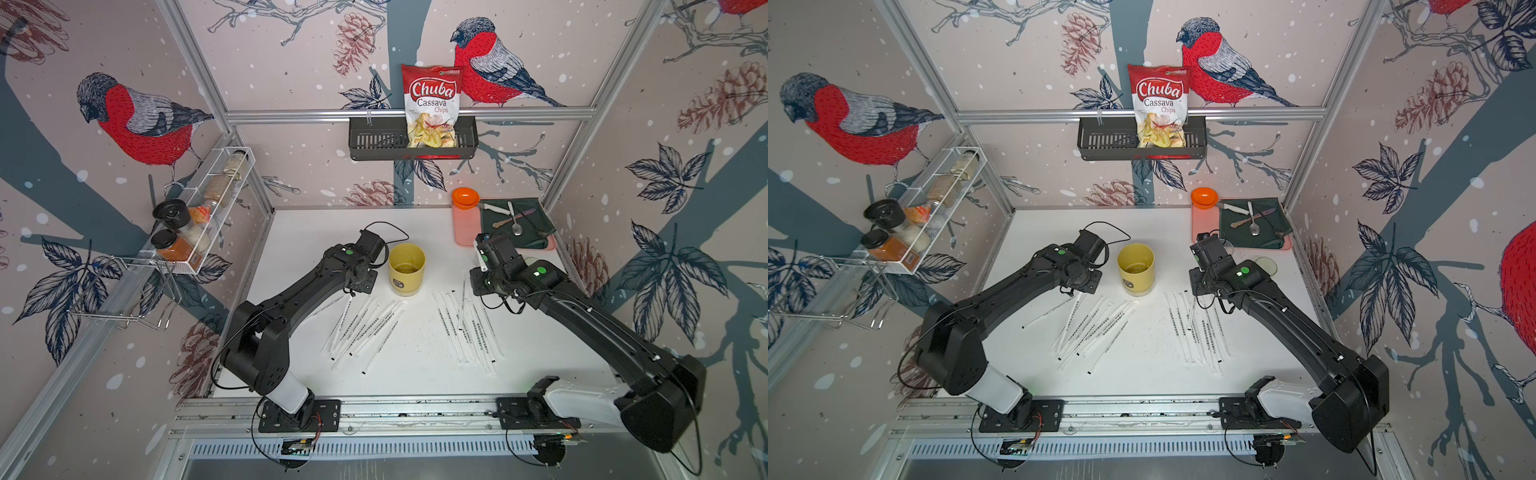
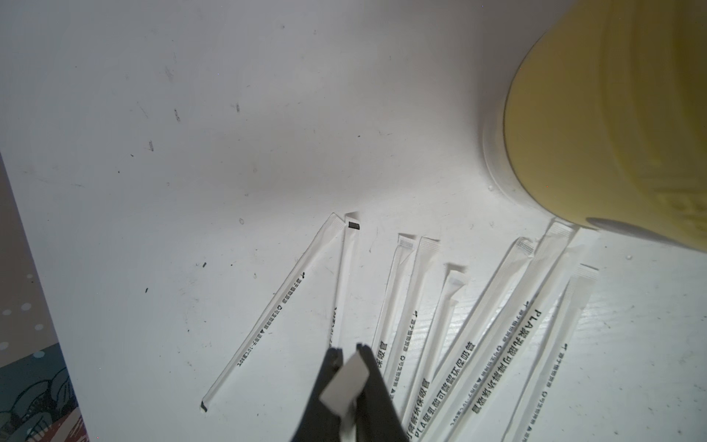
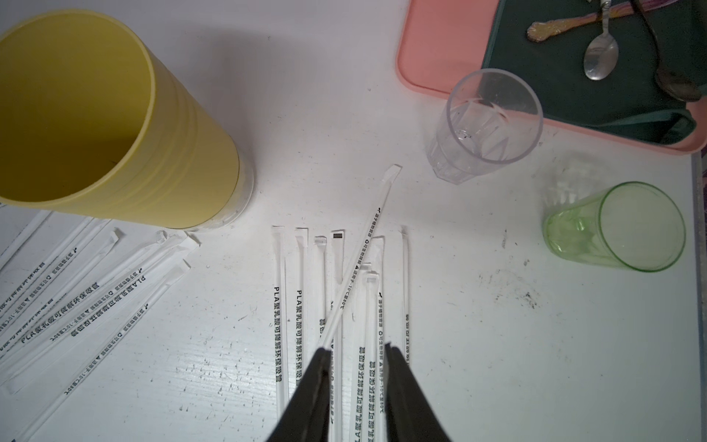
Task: Take the straws out of the storage container
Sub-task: Place the straw at the center of the board, then reset both arms
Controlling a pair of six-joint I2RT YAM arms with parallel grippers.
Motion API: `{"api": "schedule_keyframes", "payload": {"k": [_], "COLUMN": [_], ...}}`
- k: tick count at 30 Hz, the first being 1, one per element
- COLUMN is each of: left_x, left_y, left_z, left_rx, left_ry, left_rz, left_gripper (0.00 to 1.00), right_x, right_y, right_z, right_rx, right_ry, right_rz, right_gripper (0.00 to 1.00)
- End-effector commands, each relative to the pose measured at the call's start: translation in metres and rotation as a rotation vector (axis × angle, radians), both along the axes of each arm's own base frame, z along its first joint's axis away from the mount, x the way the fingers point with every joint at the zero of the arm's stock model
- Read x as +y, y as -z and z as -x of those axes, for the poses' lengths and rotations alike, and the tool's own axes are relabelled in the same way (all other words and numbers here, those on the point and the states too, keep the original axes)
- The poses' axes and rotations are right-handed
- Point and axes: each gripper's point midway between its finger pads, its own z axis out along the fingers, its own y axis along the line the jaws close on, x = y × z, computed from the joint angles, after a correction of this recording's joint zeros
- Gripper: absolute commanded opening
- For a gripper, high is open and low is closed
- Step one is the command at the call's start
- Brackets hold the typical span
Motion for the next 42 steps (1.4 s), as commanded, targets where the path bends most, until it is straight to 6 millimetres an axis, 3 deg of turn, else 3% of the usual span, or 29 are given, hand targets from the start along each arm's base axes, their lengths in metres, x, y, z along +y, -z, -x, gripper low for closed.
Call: {"api": "schedule_keyframes", "payload": {"k": [1, 5, 11, 13, 17, 19, 22, 25, 27, 30, 34, 37, 42], "left_x": [-0.006, -0.008, 0.0, 0.0, -0.001, 0.013, 0.053, 0.105, 0.14, 0.171, 0.193, 0.185, 0.162], "left_y": [-0.002, -0.008, -0.031, -0.054, -0.126, -0.157, -0.169, -0.15, -0.12, -0.078, -0.039, -0.023, -0.012], "left_z": [-0.008, -0.01, -0.015, -0.023, -0.043, -0.044, -0.034, -0.023, -0.018, -0.018, -0.034, -0.052, -0.05], "left_rx": [-0.017, -0.041, -0.121, -0.21, -0.563, -0.765, -1.013, -1.135, -1.146, -1.131, -1.055, -0.997, -1.044], "left_ry": [0.027, 0.029, -0.001, -0.028, -0.092, -0.163, -0.29, -0.438, -0.53, -0.572, -0.561, -0.447, -0.255], "left_rz": [0.003, 0.023, 0.048, 0.104, 0.299, 0.383, 0.405, 0.363, 0.301, 0.256, 0.204, 0.249, 0.295], "left_gripper": [0.22, 0.33, 0.35, 0.35, 0.35, 0.37, 0.45, 0.48, 0.48, 0.48, 0.47, 0.45, 0.45], "right_x": [-0.005, -0.005, -0.008, -0.011, -0.025, -0.048, -0.095, -0.157, -0.19, -0.212, -0.213, -0.203, -0.184], "right_y": [-0.001, -0.004, -0.01, -0.017, -0.043, -0.056, -0.06, -0.046, -0.029, -0.001, 0.033, 0.054, 0.047], "right_z": [0.001, -0.001, -0.006, -0.014, -0.048, -0.07, -0.09, -0.088, -0.079, -0.066, -0.072, -0.08, -0.076], "right_rx": [0.0, -0.007, -0.031, -0.055, -0.174, -0.284, -0.451, -0.641, -0.749, -0.841, -0.791, -0.775, -0.887], "right_ry": [0.022, 0.022, 0.049, 0.086, 0.198, 0.302, 0.456, 0.648, 0.726, 0.74, 0.696, 0.632, 0.505], "right_rz": [0.023, 0.024, 0.029, 0.002, -0.161, -0.237, -0.322, -0.289, -0.237, -0.117, -0.038, -0.031, -0.06], "right_gripper": [0.29, 0.29, 0.29, 0.3, 0.32, 0.36, 0.39, 0.48, 0.51, 0.56, 0.58, 0.58, 0.59]}}
